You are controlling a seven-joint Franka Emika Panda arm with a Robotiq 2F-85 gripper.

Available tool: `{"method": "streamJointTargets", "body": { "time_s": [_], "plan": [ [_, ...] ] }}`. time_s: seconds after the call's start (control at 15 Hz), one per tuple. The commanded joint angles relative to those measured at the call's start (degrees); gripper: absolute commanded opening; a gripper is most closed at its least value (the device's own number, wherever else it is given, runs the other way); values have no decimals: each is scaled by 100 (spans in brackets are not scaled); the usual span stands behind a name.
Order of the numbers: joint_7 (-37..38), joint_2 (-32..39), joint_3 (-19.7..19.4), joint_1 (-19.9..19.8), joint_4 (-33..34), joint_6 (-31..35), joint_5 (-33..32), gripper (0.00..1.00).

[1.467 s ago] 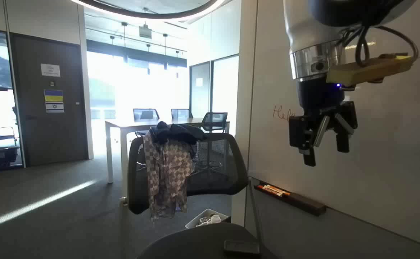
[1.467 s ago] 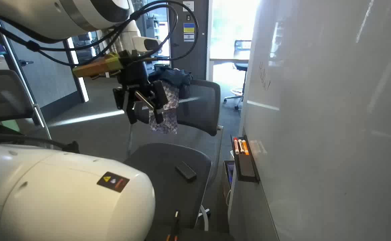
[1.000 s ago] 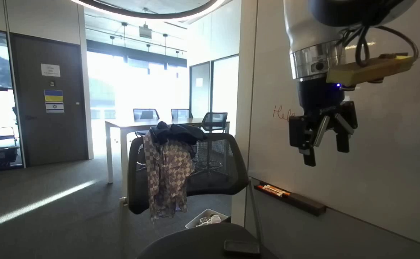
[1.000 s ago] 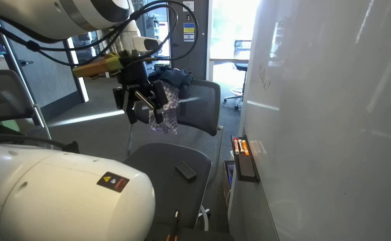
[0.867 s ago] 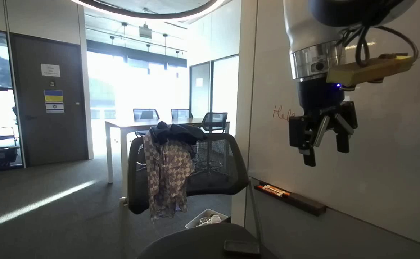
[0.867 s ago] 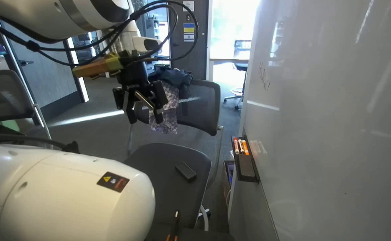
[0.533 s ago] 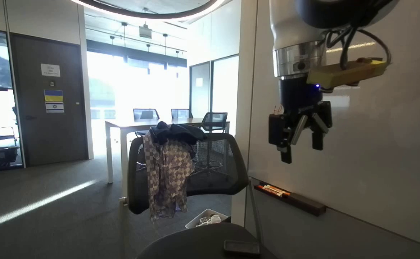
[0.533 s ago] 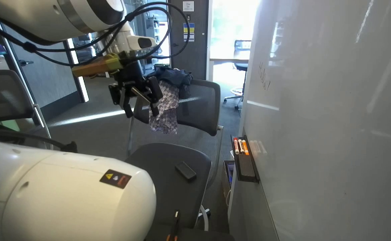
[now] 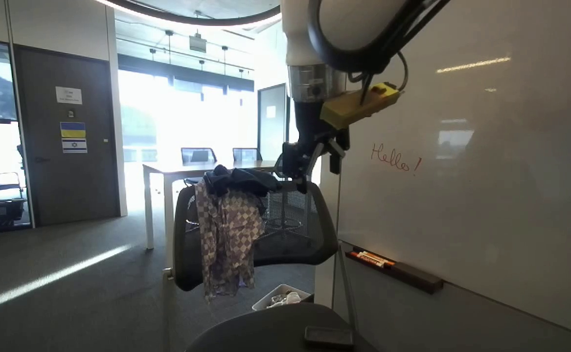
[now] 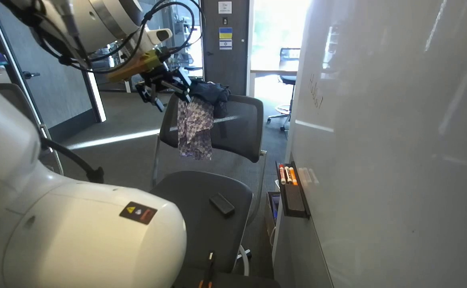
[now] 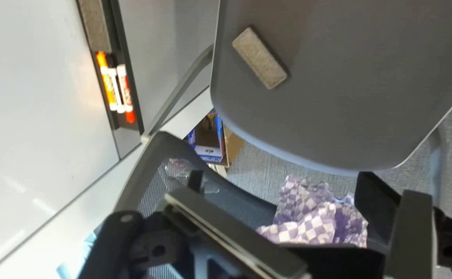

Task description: Remove the clothes from the backrest of the chair and put them on the seat

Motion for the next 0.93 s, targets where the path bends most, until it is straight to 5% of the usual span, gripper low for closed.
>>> {"method": "streamJointTargets", "body": {
  "time_s": [0.0,0.4,0.87],
  "plan": [
    [510,1076,124,-266,948,540,-1498,100],
    [1508,2485,-255,107,2246,813,-3510,100],
    [1868,4029,-921,705,3467,982,-4207,100]
  ]
}}
